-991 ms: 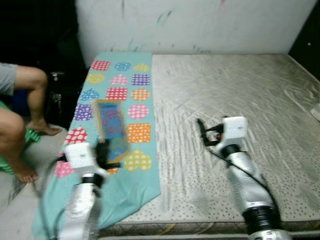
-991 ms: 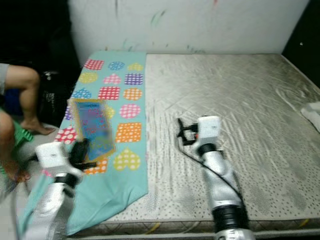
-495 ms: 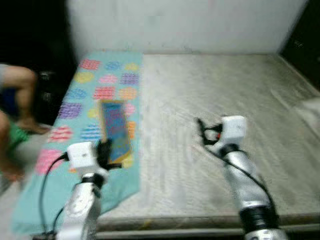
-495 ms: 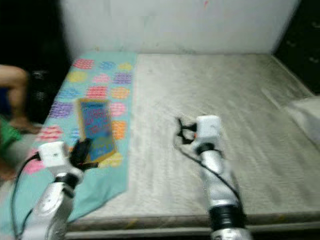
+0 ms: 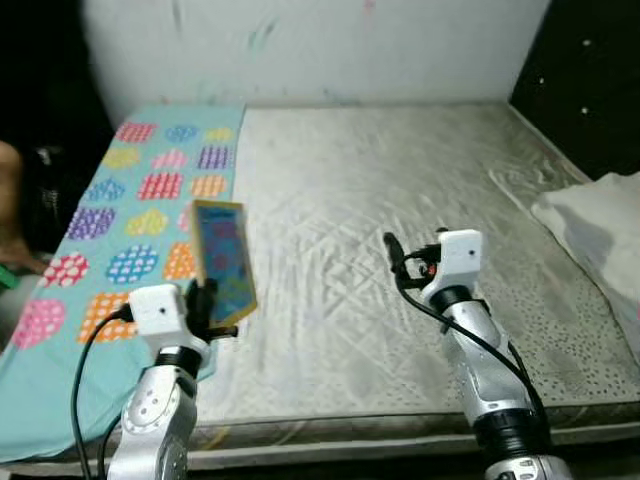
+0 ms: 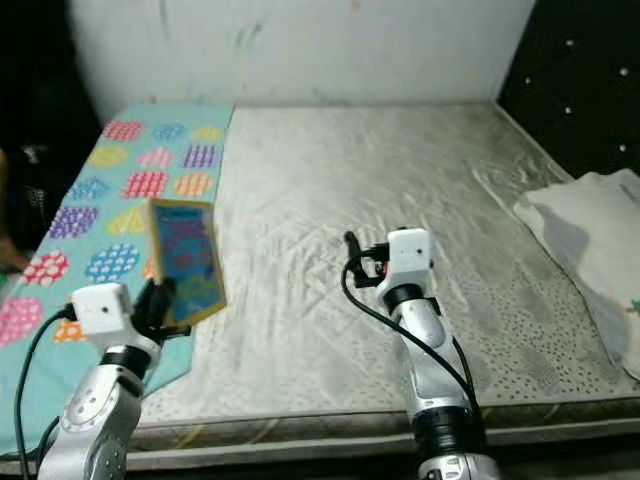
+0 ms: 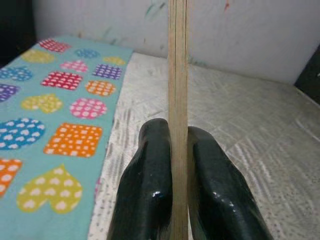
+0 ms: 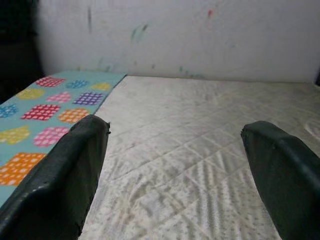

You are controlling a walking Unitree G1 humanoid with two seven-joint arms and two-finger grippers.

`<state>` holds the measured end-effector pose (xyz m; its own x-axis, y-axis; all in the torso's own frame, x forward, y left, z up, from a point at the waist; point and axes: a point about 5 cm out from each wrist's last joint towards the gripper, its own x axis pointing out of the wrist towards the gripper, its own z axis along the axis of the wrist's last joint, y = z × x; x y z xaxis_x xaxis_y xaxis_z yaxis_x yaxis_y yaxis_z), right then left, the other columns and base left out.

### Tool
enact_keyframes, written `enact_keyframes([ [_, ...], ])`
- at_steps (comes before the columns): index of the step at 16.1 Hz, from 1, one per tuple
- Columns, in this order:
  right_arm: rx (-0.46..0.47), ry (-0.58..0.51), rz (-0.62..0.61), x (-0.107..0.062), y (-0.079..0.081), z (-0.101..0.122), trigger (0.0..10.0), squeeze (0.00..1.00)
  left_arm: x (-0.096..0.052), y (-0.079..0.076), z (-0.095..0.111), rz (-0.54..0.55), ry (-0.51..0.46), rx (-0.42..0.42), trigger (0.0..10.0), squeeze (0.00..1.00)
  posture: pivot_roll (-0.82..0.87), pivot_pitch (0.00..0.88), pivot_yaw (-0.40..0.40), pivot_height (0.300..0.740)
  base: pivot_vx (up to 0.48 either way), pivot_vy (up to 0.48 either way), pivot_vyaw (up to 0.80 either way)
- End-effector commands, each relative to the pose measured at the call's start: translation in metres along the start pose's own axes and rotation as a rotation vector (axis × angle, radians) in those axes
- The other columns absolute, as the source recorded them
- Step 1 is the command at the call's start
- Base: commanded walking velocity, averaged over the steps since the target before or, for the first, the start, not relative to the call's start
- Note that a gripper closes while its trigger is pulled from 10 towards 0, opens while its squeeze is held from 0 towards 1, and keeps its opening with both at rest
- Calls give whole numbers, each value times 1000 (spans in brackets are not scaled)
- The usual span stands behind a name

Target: Clean up the room

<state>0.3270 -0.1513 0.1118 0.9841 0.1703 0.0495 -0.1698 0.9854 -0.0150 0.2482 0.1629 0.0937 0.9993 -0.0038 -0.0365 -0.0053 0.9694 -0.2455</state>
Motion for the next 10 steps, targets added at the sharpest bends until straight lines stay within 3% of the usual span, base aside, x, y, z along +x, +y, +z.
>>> enact_keyframes([
  [1,-8,-9,-10,-1,-5,2,10000,0,1,-7,7,-29,-41,-12,10000,0,-112,0,31,740,0,0,0],
  [8,-75,-13,-30,1,-4,3,10000,0,3,-8,9,-10,-75,-39,10000,0,-114,0,28,740,0,0,0],
  [9,-44,-13,-28,0,-5,3,10000,0,4,-7,10,7,-77,-45,10000,0,-114,0,28,740,0,0,0],
  [10,-98,-23,-67,0,-9,4,10000,0,5,-5,10,11,-75,-40,10000,0,-114,0,29,740,0,0,0],
])
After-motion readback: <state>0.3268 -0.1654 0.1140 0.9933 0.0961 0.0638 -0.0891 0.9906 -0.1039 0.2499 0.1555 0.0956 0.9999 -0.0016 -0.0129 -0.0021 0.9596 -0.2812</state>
